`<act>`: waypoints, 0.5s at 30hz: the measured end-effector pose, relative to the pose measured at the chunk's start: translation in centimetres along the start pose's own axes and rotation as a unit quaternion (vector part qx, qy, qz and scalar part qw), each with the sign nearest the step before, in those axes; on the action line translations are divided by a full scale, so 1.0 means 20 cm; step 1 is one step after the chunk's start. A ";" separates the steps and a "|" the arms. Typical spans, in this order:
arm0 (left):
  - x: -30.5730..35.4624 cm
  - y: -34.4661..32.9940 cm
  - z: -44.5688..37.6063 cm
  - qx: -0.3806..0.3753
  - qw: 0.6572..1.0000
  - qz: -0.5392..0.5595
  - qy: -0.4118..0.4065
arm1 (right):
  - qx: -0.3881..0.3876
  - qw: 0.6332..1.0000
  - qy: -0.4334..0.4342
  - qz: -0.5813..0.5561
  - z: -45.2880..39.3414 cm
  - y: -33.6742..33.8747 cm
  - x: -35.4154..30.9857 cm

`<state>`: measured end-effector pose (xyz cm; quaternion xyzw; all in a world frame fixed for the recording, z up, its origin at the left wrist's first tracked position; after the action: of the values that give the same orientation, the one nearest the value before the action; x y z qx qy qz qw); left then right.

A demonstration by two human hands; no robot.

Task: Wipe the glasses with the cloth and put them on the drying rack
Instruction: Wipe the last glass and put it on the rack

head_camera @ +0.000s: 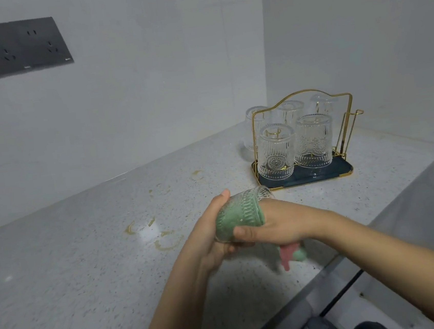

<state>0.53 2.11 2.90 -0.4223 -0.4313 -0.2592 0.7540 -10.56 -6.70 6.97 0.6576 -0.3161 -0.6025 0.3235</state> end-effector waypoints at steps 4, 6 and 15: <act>-0.01 0.02 0.03 -0.001 0.998 -0.042 -0.037 | 0.082 0.982 -0.084 -0.145 0.01 0.01 0.04; -0.04 0.02 0.02 0.005 0.986 -0.075 -0.147 | 0.090 0.924 -0.143 -0.344 0.01 0.04 0.06; -0.03 -0.04 0.02 0.048 0.999 -0.018 -0.011 | -0.044 0.987 -0.029 -0.150 0.02 -0.02 0.07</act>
<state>-0.48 2.17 2.83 -0.3806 -0.4586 -0.2468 0.7641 -10.76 -7.62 5.80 0.6651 -0.1960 -0.6762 0.2491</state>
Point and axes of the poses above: each hand's wrist, its own z-axis away from the middle knuckle, its own y-axis out of the back of the hand, x = y × z, the point moved 1 cm from there along -z, towards the middle knuckle, and after that the axes turned 10 degrees about z, right-handed, at the moved point
